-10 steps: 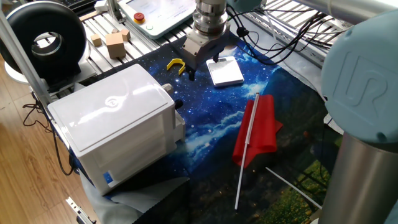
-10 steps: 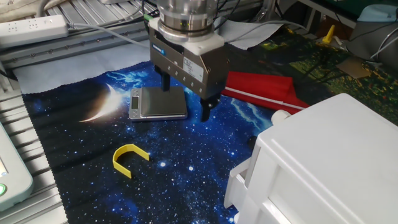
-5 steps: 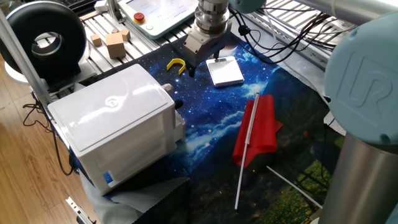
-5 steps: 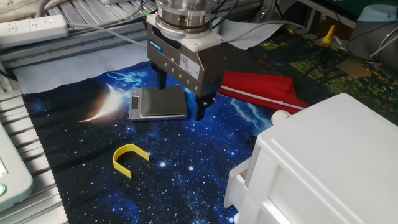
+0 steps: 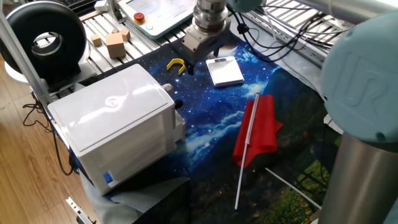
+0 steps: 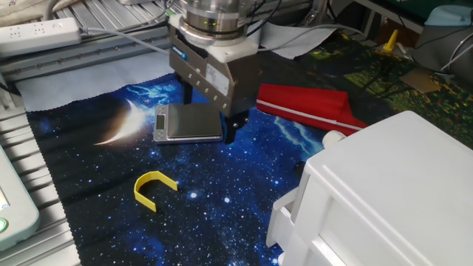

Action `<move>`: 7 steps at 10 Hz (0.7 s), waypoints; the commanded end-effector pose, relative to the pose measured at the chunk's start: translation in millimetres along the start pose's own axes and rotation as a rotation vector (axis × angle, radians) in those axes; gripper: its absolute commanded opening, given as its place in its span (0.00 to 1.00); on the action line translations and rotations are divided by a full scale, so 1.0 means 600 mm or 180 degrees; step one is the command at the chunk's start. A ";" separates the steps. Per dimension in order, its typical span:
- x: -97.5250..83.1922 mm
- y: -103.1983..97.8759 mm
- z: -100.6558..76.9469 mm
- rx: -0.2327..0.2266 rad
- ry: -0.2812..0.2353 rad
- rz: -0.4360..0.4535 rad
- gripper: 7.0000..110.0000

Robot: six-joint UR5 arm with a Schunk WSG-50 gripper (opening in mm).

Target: Use the gripper to push and close the drawer

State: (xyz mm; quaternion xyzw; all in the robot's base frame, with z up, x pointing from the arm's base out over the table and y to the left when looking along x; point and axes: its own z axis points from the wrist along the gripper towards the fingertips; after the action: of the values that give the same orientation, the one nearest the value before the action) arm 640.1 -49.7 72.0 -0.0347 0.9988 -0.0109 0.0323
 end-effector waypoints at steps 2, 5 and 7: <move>-0.070 0.063 -0.002 -0.0121 0.0028 0.0129 0.99; -0.077 0.136 0.026 -0.0362 0.0084 0.0214 0.99; -0.053 0.184 0.029 -0.0592 0.0222 0.0222 0.99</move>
State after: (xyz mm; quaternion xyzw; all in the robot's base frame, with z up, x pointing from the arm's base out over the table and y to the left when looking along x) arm 672.5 24.4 60.1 -0.0113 0.9991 0.0388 0.0139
